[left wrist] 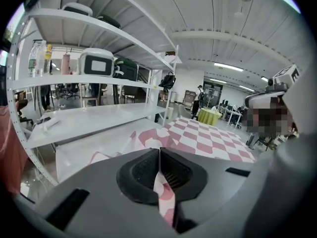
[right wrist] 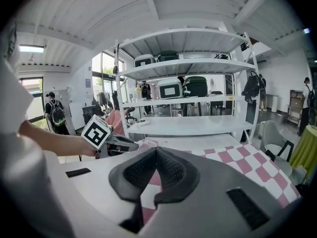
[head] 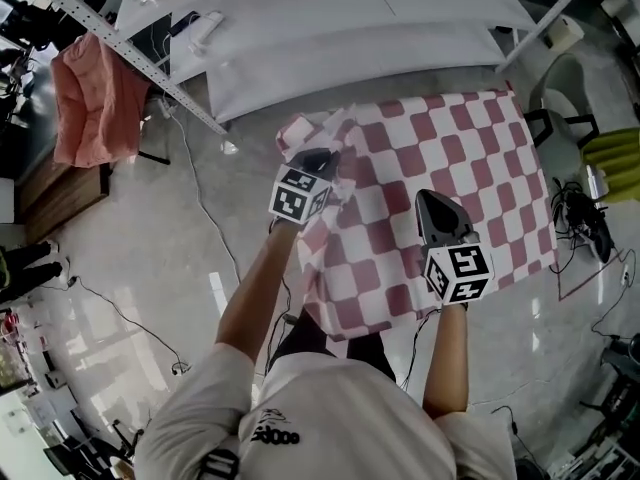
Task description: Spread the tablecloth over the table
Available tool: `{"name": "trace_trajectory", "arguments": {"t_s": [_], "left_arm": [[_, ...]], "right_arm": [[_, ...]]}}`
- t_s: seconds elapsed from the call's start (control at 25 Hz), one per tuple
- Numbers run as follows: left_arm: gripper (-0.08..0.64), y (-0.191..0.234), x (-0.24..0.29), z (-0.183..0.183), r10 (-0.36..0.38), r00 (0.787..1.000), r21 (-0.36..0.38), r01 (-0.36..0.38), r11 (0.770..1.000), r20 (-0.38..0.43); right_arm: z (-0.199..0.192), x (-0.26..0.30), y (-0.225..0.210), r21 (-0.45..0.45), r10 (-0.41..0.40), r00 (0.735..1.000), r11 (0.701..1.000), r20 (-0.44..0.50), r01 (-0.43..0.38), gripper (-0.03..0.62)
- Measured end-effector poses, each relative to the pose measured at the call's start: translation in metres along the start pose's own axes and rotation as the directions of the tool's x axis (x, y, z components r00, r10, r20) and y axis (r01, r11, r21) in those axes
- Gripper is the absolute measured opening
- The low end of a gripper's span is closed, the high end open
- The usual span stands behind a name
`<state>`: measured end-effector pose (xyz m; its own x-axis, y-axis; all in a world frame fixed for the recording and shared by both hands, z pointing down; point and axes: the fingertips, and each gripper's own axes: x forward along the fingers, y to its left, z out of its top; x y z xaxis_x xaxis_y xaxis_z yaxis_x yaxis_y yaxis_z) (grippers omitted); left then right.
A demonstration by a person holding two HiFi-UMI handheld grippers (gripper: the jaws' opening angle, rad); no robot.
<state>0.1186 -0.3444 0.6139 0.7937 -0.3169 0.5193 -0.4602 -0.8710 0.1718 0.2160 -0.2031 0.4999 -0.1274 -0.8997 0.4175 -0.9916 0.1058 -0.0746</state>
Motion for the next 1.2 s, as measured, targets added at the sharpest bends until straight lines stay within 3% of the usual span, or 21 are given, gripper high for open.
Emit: {"name": "trace_trajectory", "arguments": {"t_s": [0.36,0.72,1.2], "left_arm": [[0.029,0.043,-0.066,-0.021,0.124,0.992,-0.061,-0.122,0.991,0.024],[0.029,0.099,-0.122,-0.051,0.237,0.972,-0.13,-0.234,0.964,0.009],[0.029,0.169,-0.169,-0.133,0.357,0.929,-0.177,-0.37,0.912,-0.101]], "right_arm": [[0.008,0.008,0.041,-0.023,0.057,0.998,0.998,0.001,-0.057,0.015],[0.014,0.039,0.077,-0.032,0.096,0.995,0.995,-0.011,-0.096,0.015],[0.003,0.085,0.12,-0.044,0.108,0.993,0.993,-0.056,-0.111,0.015]]}}
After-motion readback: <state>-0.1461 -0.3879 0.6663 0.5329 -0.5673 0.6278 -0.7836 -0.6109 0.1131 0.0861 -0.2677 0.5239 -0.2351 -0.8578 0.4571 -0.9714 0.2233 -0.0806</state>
